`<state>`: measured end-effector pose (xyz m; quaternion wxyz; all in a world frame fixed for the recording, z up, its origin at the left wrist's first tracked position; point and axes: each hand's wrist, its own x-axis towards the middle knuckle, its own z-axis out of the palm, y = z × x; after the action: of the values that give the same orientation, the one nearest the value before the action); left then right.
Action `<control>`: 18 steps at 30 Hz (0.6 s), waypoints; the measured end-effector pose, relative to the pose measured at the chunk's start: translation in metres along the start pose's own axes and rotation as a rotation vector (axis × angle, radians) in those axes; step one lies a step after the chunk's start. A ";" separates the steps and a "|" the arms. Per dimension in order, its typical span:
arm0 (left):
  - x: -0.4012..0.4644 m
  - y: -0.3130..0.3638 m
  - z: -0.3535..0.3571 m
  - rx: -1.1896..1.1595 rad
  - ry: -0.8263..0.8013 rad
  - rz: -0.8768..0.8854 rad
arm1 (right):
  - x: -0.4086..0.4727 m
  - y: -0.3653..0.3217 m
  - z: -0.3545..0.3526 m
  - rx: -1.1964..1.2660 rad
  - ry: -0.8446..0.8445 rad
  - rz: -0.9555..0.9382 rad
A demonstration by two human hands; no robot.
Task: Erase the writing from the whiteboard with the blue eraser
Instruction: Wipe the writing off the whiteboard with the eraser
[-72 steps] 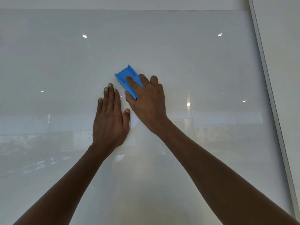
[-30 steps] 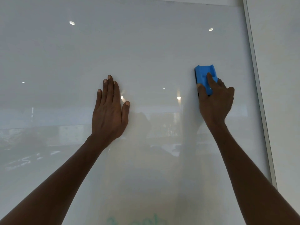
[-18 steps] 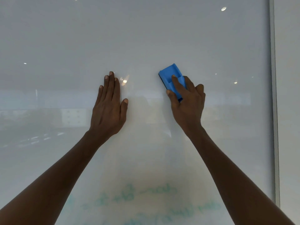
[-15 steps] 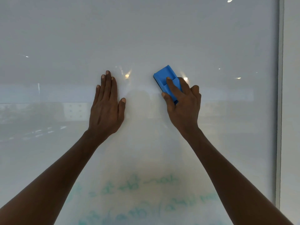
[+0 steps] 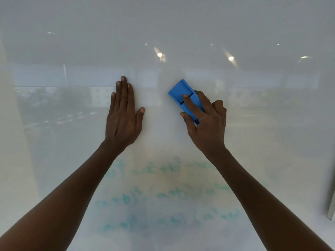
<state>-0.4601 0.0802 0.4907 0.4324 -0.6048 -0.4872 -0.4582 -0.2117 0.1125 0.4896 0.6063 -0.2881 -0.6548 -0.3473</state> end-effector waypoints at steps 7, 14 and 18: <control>-0.007 -0.012 -0.006 0.054 -0.040 -0.013 | -0.024 -0.014 0.002 0.013 -0.053 -0.033; -0.007 -0.010 -0.008 0.064 -0.067 -0.013 | -0.025 -0.015 0.001 0.011 -0.087 -0.010; -0.005 -0.017 -0.012 0.036 -0.105 0.017 | -0.028 -0.022 0.002 0.012 -0.102 0.035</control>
<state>-0.4790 0.0697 0.4895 0.4209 -0.6243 -0.5120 -0.4134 -0.2277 0.1017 0.4599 0.5799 -0.3129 -0.6819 -0.3176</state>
